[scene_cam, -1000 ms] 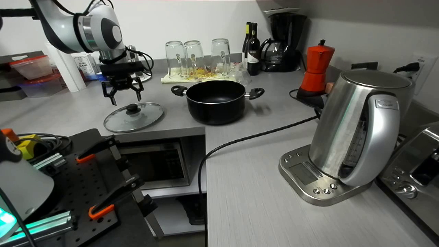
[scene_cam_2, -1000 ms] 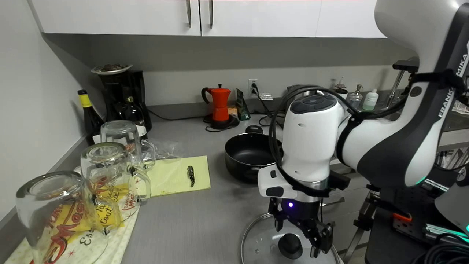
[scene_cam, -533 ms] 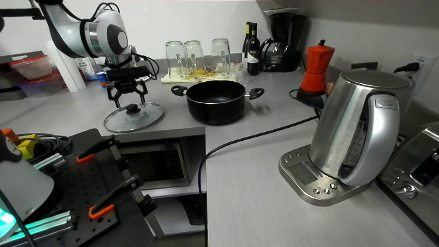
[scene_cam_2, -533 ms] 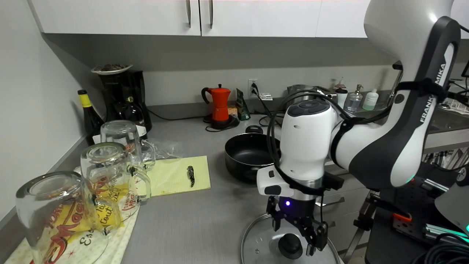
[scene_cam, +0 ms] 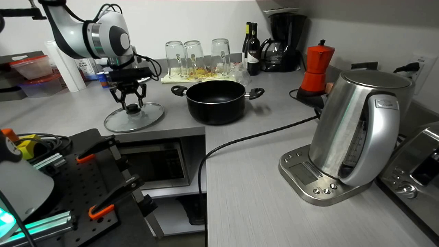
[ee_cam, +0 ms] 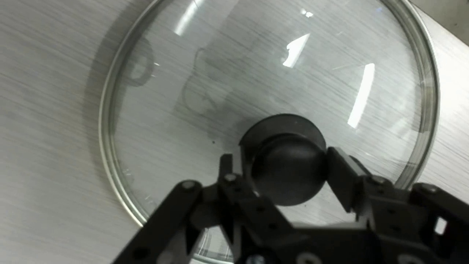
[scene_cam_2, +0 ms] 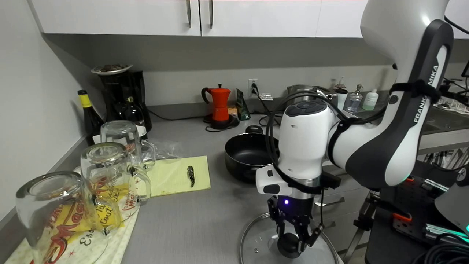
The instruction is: Put the glass lid on the black pot.
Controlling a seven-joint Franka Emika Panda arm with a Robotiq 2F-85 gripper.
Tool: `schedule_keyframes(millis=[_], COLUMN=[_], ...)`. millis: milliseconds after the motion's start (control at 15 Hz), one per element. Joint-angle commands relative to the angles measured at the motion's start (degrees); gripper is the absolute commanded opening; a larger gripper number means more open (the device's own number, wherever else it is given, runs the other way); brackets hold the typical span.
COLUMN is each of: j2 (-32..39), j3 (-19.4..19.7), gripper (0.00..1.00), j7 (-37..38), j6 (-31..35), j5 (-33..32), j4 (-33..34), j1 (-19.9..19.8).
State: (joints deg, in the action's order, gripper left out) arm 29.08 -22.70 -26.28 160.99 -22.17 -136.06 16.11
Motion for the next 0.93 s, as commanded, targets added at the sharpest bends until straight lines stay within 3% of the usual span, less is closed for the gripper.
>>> schedule_keyframes(millis=[0, 533, 867], j2=[1.0, -1.5, -4.1], j3=[-0.5, -1.3, -2.3], gripper=[0.28, 0.25, 0.25], j7=[-2.1, -0.7, 1.4], j6=[1.5, -0.1, -3.3], j5=[0.8, 0.8, 0.7], j4=[0.7, 0.1, 0.0], j1=[-0.8, 0.6, 4.0])
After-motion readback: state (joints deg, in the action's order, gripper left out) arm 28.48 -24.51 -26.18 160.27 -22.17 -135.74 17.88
